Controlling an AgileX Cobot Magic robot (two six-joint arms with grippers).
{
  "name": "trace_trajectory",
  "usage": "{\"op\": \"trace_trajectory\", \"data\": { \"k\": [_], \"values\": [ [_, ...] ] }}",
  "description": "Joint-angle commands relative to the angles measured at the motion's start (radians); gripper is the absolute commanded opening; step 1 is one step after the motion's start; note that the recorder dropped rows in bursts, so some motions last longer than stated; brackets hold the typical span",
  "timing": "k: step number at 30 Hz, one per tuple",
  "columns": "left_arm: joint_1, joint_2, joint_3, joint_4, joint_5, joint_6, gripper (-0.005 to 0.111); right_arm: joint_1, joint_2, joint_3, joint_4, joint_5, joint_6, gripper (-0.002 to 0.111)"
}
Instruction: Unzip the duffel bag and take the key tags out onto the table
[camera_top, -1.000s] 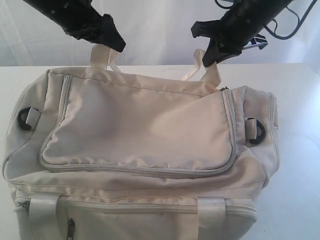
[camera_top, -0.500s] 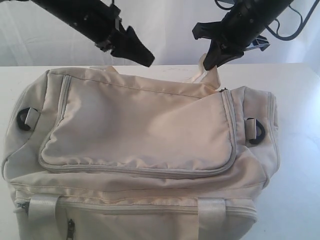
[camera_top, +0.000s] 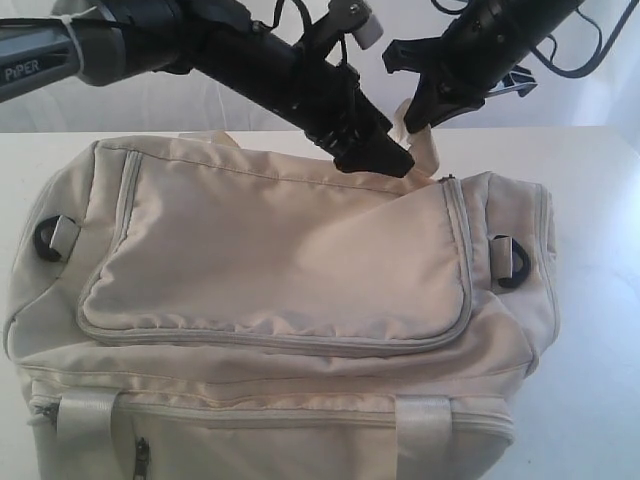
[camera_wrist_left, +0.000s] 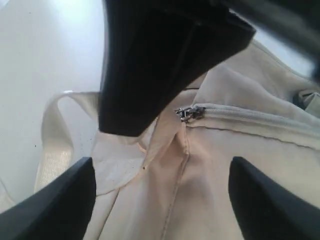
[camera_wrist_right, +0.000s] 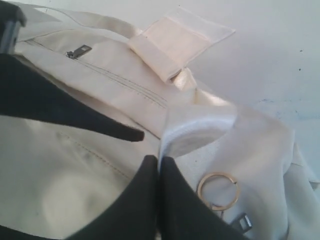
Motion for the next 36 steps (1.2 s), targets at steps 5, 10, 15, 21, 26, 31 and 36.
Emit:
{"op": "trace_trajectory", "data": {
  "k": [5, 10, 15, 21, 26, 31, 36],
  "values": [
    [-0.007, 0.046, 0.000, -0.118, -0.033, -0.006, 0.071, -0.002, -0.018, -0.011, 0.019, -0.025, -0.011, 0.000],
    [-0.016, 0.063, 0.000, -0.154, -0.063, 0.009, 0.062, -0.002, -0.018, -0.011, 0.023, -0.038, -0.011, 0.000],
    [-0.016, 0.081, 0.000, -0.169, -0.066, 0.017, 0.060, -0.002, -0.018, -0.011, 0.029, -0.041, -0.011, 0.000],
    [-0.016, 0.083, 0.000, -0.171, -0.067, 0.014, 0.024, -0.002, -0.018, -0.011, 0.029, -0.041, -0.011, 0.000],
    [-0.016, 0.083, 0.000, -0.171, -0.065, -0.002, 0.000, -0.002, -0.018, -0.011, 0.029, -0.041, -0.011, 0.000],
    [-0.016, 0.074, 0.000, -0.171, -0.047, -0.002, 0.000, -0.010, -0.020, -0.011, 0.015, -0.041, -0.011, 0.004],
    [-0.016, 0.041, 0.000, -0.171, -0.049, -0.002, 0.000, -0.034, -0.034, -0.011, 0.015, -0.026, -0.011, 0.035]
  ]
}}
